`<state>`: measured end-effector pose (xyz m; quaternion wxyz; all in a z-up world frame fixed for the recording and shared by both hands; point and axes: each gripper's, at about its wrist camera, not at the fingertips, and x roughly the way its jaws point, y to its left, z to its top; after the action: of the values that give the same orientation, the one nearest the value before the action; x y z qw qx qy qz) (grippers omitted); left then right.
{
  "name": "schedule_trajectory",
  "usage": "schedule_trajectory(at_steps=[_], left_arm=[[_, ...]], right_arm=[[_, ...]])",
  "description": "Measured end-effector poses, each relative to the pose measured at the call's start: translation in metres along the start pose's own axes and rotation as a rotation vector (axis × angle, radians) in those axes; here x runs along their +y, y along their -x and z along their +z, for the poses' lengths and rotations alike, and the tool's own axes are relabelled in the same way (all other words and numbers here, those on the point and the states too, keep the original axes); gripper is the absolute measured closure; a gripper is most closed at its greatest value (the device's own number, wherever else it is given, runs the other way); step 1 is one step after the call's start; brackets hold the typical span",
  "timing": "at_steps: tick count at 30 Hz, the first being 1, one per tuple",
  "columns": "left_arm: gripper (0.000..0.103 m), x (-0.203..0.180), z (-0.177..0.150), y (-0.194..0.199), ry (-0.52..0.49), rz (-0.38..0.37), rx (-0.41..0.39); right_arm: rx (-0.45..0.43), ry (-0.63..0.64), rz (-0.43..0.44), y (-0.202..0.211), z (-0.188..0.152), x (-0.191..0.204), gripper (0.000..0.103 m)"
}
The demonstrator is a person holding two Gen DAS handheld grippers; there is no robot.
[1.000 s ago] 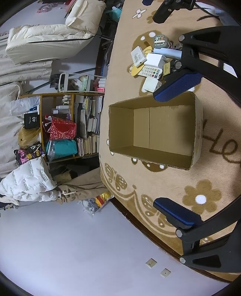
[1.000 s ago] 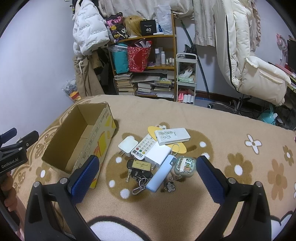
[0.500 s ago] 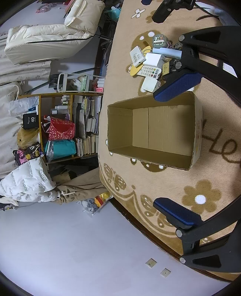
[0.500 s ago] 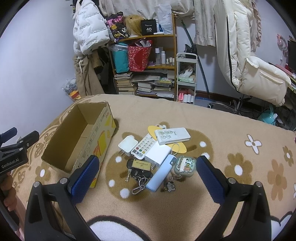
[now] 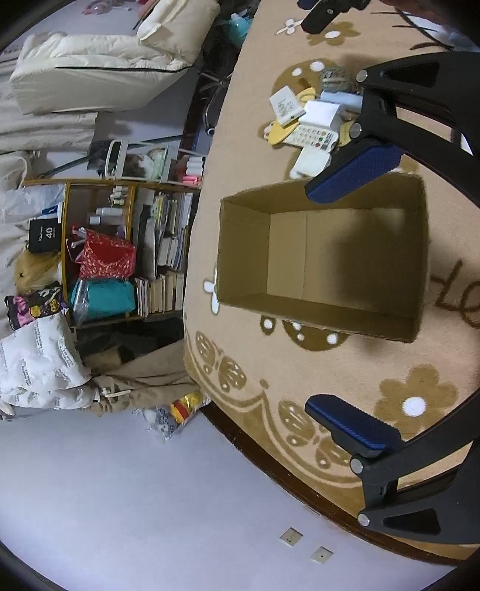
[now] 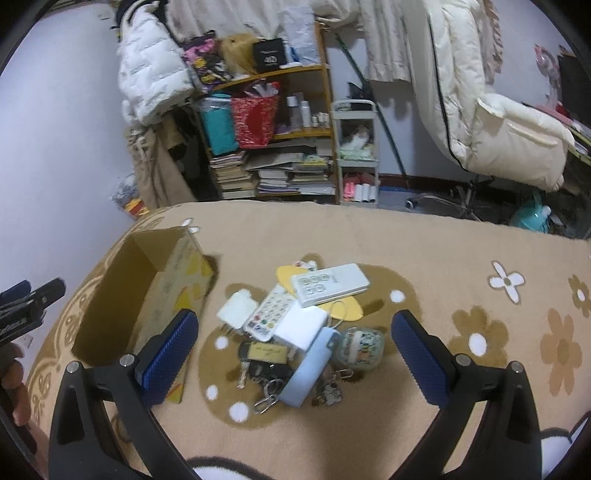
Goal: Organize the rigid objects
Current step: 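Clamp the box wall with the left tool while the right tool approaches the green pouch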
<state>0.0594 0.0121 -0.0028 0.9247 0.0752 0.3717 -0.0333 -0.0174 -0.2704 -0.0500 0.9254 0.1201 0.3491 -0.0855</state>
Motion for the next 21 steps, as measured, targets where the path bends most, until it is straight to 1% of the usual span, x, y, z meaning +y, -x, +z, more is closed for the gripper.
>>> schedule_trajectory(at_steps=[3, 5, 9, 11, 13, 15, 17, 19, 21], left_arm=[[0.000, 0.003, 0.007, -0.013, 0.014, -0.028, 0.031], [0.000, 0.003, 0.010, -0.023, 0.005, -0.035, 0.053], [0.000, 0.004, 0.020, -0.046, -0.004, -0.038, 0.083], [0.000, 0.004, 0.021, -0.056, -0.003, -0.028, 0.097], [0.000, 0.003, 0.020, -0.068, 0.000, -0.017, 0.120], [0.000, 0.002, 0.018, -0.080, 0.006, -0.026, 0.152], [0.000, 0.000, 0.016, -0.091, -0.007, -0.016, 0.190], [0.002, -0.003, 0.012, -0.098, -0.027, 0.001, 0.210], [0.003, -0.004, 0.007, -0.105, -0.034, -0.004, 0.247]], right_arm=[[0.018, -0.048, 0.004, -0.011, 0.005, -0.014, 0.000], [0.029, -0.066, 0.000, -0.018, 0.008, -0.020, 0.000], [0.050, -0.082, -0.020, -0.032, 0.013, -0.030, 0.000], [0.065, -0.087, -0.033, -0.040, 0.014, -0.035, 0.000], [0.087, -0.083, -0.058, -0.049, 0.012, -0.039, 0.000], [0.106, -0.067, -0.073, -0.055, 0.010, -0.038, 0.000], [0.124, -0.053, -0.075, -0.062, 0.008, -0.036, 0.000], [0.139, -0.041, -0.074, -0.067, 0.007, -0.034, 0.000], [0.153, -0.024, -0.083, -0.072, 0.006, -0.033, 0.000]])
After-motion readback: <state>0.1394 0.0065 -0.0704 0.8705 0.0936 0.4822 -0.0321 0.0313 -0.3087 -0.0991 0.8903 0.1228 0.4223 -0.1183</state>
